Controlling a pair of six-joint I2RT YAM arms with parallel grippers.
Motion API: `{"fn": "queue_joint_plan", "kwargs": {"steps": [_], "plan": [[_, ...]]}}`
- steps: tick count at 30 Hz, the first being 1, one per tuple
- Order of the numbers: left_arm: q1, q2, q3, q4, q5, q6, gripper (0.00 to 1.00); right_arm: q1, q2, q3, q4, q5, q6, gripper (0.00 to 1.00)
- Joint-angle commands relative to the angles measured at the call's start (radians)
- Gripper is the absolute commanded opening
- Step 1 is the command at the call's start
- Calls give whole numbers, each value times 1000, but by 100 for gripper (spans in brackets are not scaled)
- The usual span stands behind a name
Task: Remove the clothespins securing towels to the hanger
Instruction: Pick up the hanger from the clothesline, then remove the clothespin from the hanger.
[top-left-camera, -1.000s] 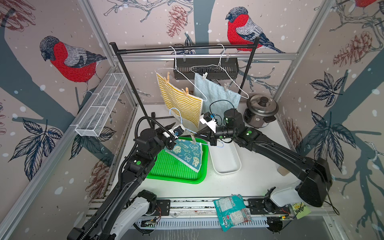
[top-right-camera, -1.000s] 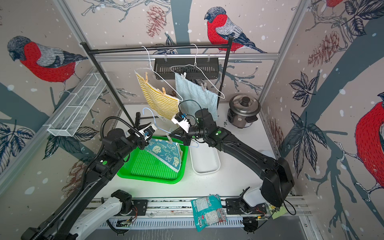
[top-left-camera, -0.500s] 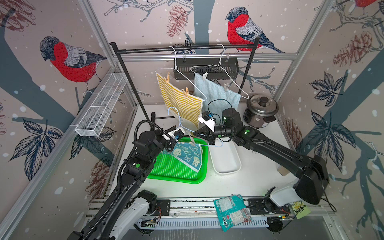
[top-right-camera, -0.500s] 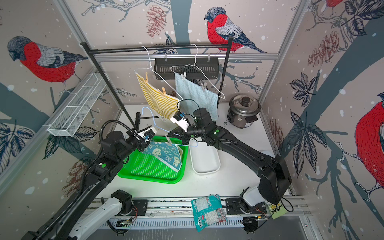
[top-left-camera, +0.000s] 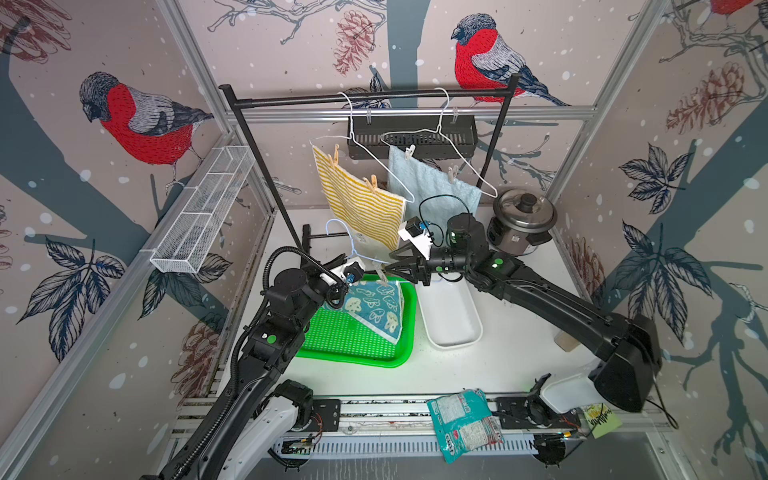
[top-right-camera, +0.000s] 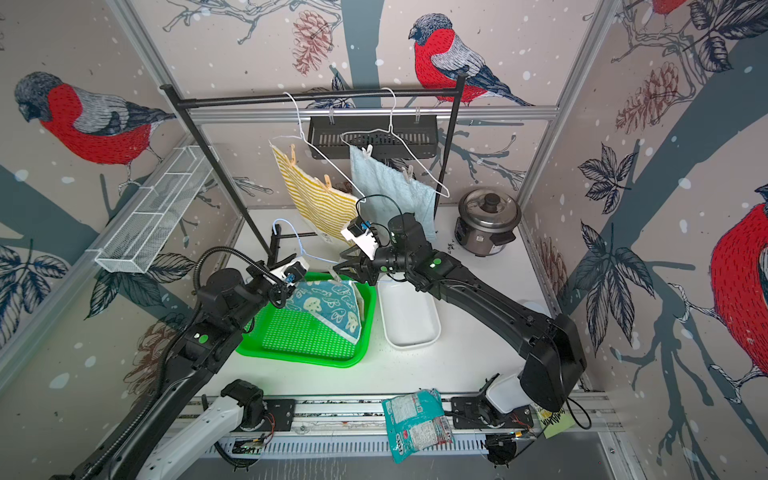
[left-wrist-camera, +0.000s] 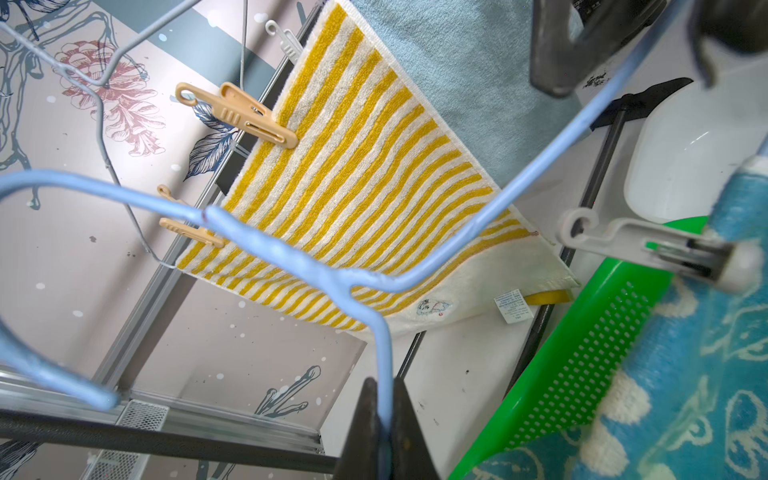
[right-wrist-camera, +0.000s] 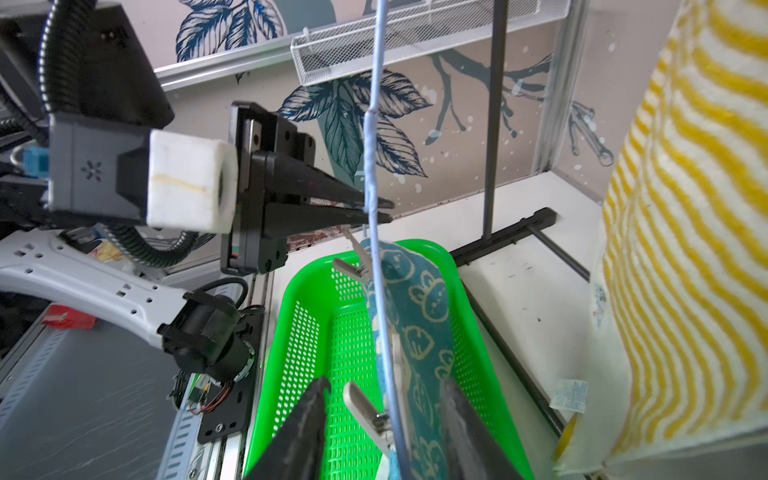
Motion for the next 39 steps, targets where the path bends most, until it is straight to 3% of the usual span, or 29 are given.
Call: {"fn": "queue_joint_plan", "kwargs": {"steps": [1,6,14,19,28,39], "plan": [[2,-15,-3,-47,2,10,0,3,-39,9,7,123,41,54],[2,-20,26,-122,-10,-57,0,85,-128,-37,-45,303,-60,61],[2,24,112,-241,8,-133,0,253,-329,-257,95,496,-289,67],[1,43,140,-283,17,-170,0,363,-288,-249,44,640,-425,73],[1,44,159,-305,12,-184,0,391,-122,-176,8,650,-420,74],[2,34,171,-313,27,-182,0,394,-36,-160,36,774,-354,76]]}}
